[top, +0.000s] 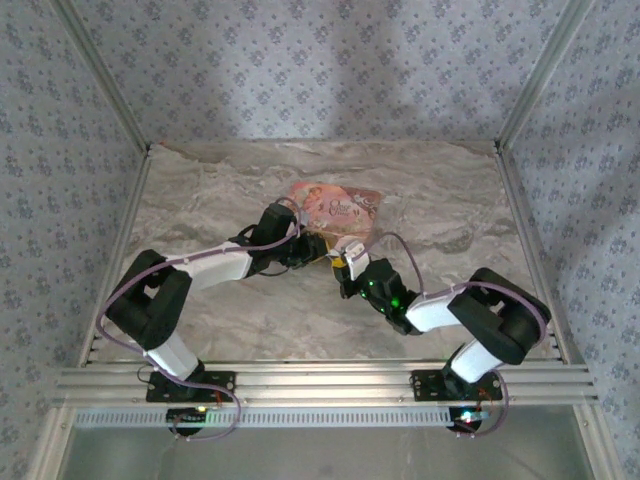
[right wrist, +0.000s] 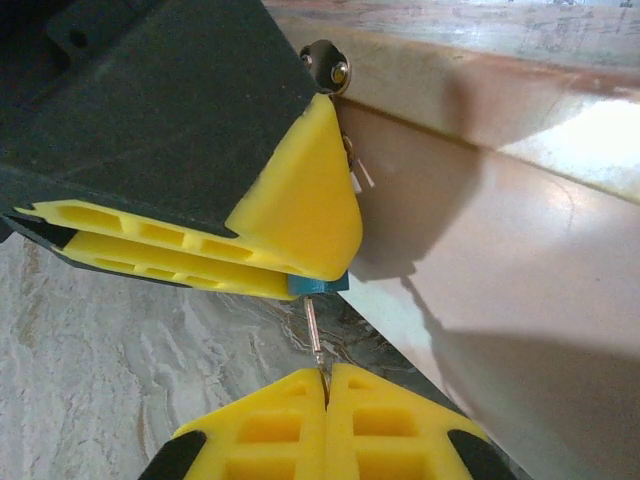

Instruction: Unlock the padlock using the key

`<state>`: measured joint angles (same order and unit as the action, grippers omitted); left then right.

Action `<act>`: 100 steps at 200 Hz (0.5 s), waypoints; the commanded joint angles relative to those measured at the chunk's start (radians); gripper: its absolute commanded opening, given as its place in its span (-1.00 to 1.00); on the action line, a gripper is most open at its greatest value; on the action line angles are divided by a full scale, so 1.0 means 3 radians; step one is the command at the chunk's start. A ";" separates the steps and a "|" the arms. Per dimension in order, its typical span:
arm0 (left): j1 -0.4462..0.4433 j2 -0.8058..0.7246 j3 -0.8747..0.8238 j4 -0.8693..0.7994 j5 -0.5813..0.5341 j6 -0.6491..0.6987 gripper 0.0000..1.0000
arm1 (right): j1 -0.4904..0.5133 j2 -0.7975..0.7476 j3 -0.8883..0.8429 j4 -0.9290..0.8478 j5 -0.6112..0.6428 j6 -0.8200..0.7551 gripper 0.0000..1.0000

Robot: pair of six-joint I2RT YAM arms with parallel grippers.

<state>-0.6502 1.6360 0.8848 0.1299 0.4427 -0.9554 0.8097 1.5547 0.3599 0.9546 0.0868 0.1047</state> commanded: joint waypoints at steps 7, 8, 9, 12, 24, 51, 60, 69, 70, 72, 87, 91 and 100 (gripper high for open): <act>-0.0026 -0.0115 0.0060 0.0117 0.0163 -0.0057 -0.52 | -0.0026 0.0060 0.0099 0.0077 0.0089 0.0019 -1.00; -0.0026 -0.0115 0.0061 0.0118 0.0162 -0.0057 -0.52 | -0.0025 0.0062 0.0099 0.0076 0.0089 0.0022 -1.00; -0.0029 -0.0115 0.0062 0.0119 0.0161 -0.0060 -0.52 | -0.0025 0.0060 0.0102 0.0073 0.0094 0.0020 -1.00; -0.0029 -0.0115 0.0065 0.0118 0.0161 -0.0057 -0.52 | -0.0025 0.0063 0.0106 0.0066 0.0097 0.0019 -1.00; -0.0034 -0.0114 0.0058 0.0119 0.0161 -0.0057 -0.52 | -0.0029 0.0087 0.0124 0.0040 0.0106 0.0023 -1.00; -0.0038 -0.0112 0.0062 0.0124 0.0161 -0.0057 -0.52 | -0.0030 0.0129 0.0135 0.0054 0.0118 0.0037 -1.00; -0.0036 -0.0110 0.0062 0.0124 0.0163 -0.0057 -0.52 | -0.0030 0.0138 0.0132 0.0072 0.0119 0.0039 -1.00; -0.0040 -0.0108 0.0061 0.0124 0.0161 -0.0057 -0.52 | -0.0040 0.0135 0.0130 0.0085 0.0122 0.0044 -1.00; -0.0038 -0.0109 0.0059 0.0124 0.0163 -0.0057 -0.52 | -0.0040 0.0135 0.0132 0.0085 0.0124 0.0044 -1.00; -0.0038 -0.0110 0.0060 0.0124 0.0161 -0.0057 -0.52 | -0.0040 0.0139 0.0134 0.0081 0.0122 0.0045 -1.00; -0.0038 -0.0103 0.0063 0.0121 0.0161 -0.0061 -0.52 | -0.0050 0.0141 0.0130 0.0115 0.0106 0.0059 -1.00; -0.0038 -0.0104 0.0067 0.0123 0.0161 -0.0062 -0.52 | -0.0050 0.0141 0.0128 0.0121 0.0101 0.0063 -1.00; -0.0037 -0.0100 0.0067 0.0124 0.0163 -0.0060 -0.52 | -0.0060 0.0142 0.0117 0.0158 0.0081 0.0080 -1.00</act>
<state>-0.6510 1.6360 0.8848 0.1303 0.4450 -0.9558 0.8028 1.5829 0.3786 0.9569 0.0944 0.1085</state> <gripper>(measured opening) 0.241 0.060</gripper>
